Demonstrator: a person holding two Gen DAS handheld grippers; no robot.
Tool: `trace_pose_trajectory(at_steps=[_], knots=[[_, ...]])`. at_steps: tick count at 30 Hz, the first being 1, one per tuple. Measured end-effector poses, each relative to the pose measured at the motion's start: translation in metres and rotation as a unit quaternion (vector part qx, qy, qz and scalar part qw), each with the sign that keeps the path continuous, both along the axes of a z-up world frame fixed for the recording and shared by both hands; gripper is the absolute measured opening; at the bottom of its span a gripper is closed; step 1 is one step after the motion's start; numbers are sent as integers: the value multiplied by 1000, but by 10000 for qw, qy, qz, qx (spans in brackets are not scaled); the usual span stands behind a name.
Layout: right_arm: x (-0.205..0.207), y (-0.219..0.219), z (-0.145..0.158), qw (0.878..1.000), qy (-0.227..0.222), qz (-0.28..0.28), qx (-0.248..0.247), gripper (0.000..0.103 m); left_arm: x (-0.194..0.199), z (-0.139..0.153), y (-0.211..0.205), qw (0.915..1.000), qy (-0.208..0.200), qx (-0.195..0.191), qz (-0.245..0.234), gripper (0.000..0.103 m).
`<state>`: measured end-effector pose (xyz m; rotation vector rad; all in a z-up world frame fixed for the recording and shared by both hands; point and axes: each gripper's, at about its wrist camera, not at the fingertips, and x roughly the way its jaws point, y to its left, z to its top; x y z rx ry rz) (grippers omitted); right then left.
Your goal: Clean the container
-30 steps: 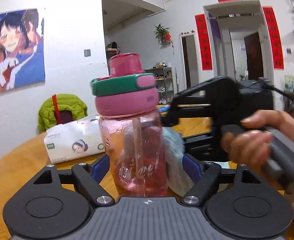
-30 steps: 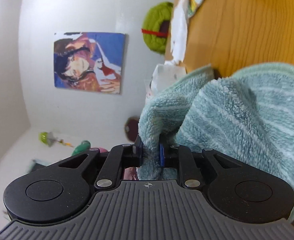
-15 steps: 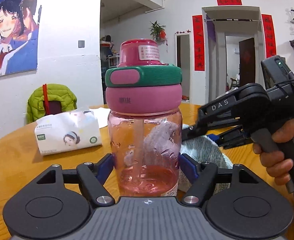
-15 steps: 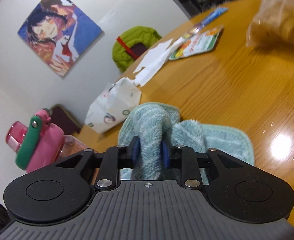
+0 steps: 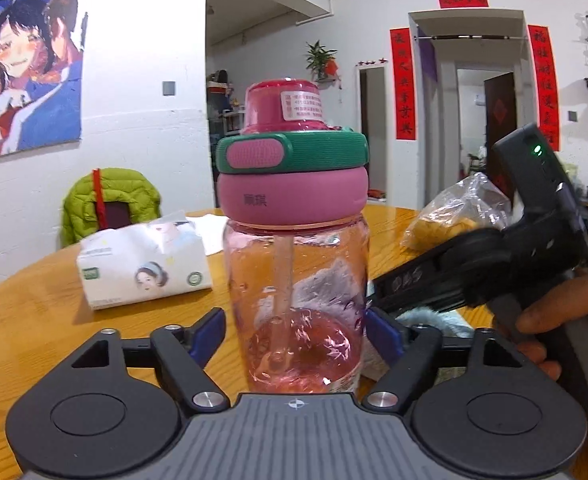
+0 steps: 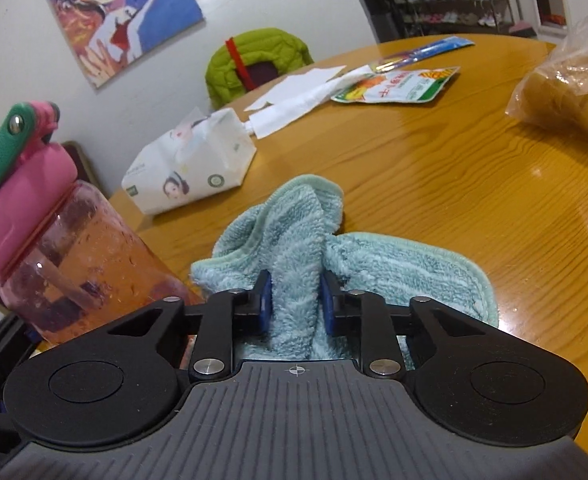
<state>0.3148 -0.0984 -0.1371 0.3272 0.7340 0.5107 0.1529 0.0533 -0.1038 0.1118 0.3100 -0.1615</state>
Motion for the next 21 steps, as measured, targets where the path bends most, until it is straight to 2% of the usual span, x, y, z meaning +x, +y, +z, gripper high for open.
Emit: trace_pose_trajectory(at_steps=[3,4,5,6,7,8,9,10,12,14,15,17,19,20,21], knots=[[3,-24,3,9974,7,-294,659,22,-5,2,-2,9998,-21,161,71,80],[4,-37,4,9924,40,-354,1178,22,-6,2,-3,9998,-45,208,61,78],[7,-50,2,9829,151,-321,1809,22,-7,2,-4,9997,-73,234,14,71],[9,-61,-1,9668,310,-186,2530,22,-8,2,-5,9997,-87,229,-55,67],[11,-70,-6,9430,474,29,3293,22,-7,2,-5,9997,-98,225,-77,67],[13,-75,-12,9141,623,280,3997,22,-7,1,-6,9996,-117,249,-75,67],[14,-78,-16,8849,733,511,4571,22,-5,1,-6,9995,-130,262,-76,67],[13,-78,-19,8653,802,663,4903,22,-3,0,-7,9995,-134,262,-67,67],[13,-74,-20,8708,871,707,4786,23,1,0,-8,9995,-146,276,-41,66],[16,-63,-25,8944,1166,573,4279,23,2,-1,-9,9994,-165,313,16,66],[16,-59,-27,9117,1244,441,3891,23,2,-1,-9,9994,-164,298,16,66],[19,-42,-28,9545,1398,207,2625,23,2,-1,-9,9995,-163,280,12,66],[16,-31,-29,9675,1270,131,2182,23,1,0,-8,9995,-157,256,7,66],[14,-31,-25,9702,1208,125,2099,23,1,0,-8,9996,-156,246,5,66],[14,-38,-23,9621,1127,159,2480,23,1,0,-8,9996,-157,249,7,66]])
